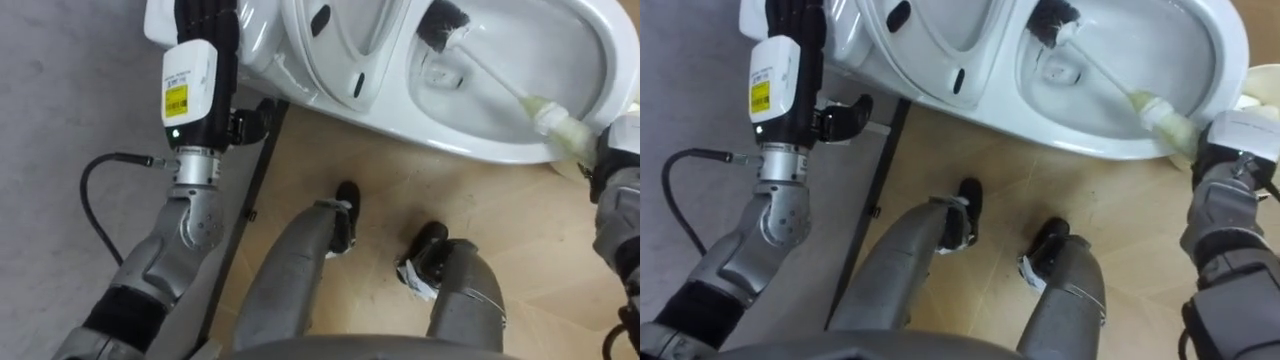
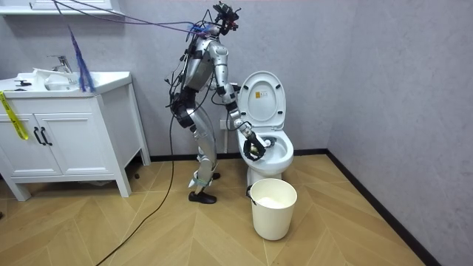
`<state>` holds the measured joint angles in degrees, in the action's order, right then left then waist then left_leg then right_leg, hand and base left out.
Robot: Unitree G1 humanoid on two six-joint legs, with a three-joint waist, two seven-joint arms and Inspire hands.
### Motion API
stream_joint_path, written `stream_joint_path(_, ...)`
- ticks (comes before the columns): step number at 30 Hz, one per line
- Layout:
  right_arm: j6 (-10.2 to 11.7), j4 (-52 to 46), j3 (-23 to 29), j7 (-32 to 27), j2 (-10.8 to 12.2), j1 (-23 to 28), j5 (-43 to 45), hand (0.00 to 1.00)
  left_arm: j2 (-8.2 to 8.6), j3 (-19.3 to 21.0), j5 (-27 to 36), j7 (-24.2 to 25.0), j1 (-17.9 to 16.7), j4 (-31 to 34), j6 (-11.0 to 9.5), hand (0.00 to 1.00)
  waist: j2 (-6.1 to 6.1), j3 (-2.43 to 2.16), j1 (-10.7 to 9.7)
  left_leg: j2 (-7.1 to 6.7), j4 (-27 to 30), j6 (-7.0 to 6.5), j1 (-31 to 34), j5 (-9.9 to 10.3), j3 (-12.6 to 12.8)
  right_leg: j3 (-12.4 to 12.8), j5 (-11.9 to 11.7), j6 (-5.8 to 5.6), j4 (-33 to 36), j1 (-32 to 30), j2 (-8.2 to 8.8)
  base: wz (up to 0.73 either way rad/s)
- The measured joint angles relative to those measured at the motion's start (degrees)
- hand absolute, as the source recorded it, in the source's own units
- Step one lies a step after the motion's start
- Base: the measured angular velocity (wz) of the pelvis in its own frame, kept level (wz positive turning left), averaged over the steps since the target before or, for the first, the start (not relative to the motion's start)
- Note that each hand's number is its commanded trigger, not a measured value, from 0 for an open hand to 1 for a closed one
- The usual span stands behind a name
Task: Brush toilet
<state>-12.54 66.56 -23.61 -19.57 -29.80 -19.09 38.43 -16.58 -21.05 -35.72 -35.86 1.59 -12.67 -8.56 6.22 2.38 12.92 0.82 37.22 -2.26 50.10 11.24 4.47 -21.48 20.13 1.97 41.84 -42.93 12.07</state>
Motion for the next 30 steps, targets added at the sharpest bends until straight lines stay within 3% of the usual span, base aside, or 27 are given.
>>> stream_joint_path(3, 0.3, 0.1, 0.0, 1.6, 1.2, 1.6, -1.4, 1.0, 0.08, -0.7, 0.2, -0.6, -0.3, 0.0, 0.9, 0.0, 0.01, 0.0, 0.0, -0.14, -0.5, 0.19, -0.5, -0.1, 0.1, 0.3, 0.0, 0.0, -0.2, 0.1, -0.01, 0.0)
stream_joint_path(6, 1.2, 0.3, -0.8, 1.9, 0.9, 2.1, -6.8, 1.0, 0.25, -1.6, 1.5, -1.2, -0.3, 0.9, 2.2, 0.0, -0.04, 0.03, -0.5, -0.26, -0.6, 0.34, -0.6, -0.3, 0.1, 0.5, 0.1, 0.07, -0.2, 0.0, 0.38, 0.0)
stream_joint_path(13, 3.6, 1.4, -0.5, 3.2, 2.2, 2.1, -18.3, 1.0, 0.23, -0.7, 2.4, -1.3, -2.3, 2.9, 2.5, 0.0, -0.84, 0.33, -1.9, -0.74, -0.6, 0.36, -0.7, -0.4, 0.1, 0.4, 0.3, -0.11, 0.0, 0.1, 0.95, 0.03)
stream_joint_path(19, 5.8, 2.3, 0.1, 6.7, 3.7, 2.1, -34.2, 1.0, 0.55, -0.8, 2.4, -1.4, -2.5, 3.3, 2.8, 0.0, -1.7, 0.23, -2.8, -0.74, -0.6, 0.27, -0.8, -0.4, 0.2, 0.2, 0.4, -0.19, 0.4, 0.2, 1.49, 0.03)
stream_joint_path(22, 7.2, 3.0, 0.2, 7.8, 4.5, 2.2, -39.5, 1.0, 0.55, -0.6, 2.4, -1.5, -2.5, 3.7, 2.8, 0.0, -1.85, 0.25, -3.8, -1.48, -0.6, -0.07, -0.8, -0.6, 0.2, 0.2, 0.5, -0.47, 0.8, 0.1, 2.15, 0.07)
stream_joint_path(24, 7.7, 4.4, -0.1, 8.7, 4.9, 2.2, -40.6, 1.0, 0.52, -0.8, 2.4, -1.7, -2.5, 3.7, 2.9, 0.0, -1.89, -0.19, -4.5, -1.52, -0.6, -0.39, -0.9, -0.8, 0.2, 0.2, 0.4, -0.74, 0.9, 0.2, 2.51, 0.02)
stream_joint_path(30, 7.4, 5.8, -1.2, 10.2, 6.6, 4.8, -45.9, 1.0, 0.28, -2.4, 2.4, -2.3, -2.5, 3.9, 4.5, 0.0, -3.15, -0.61, -5.0, -1.77, -0.5, -0.43, -1.9, -0.8, 0.2, 0.7, 0.1, -1.32, 0.8, 1.1, 2.72, -0.01)
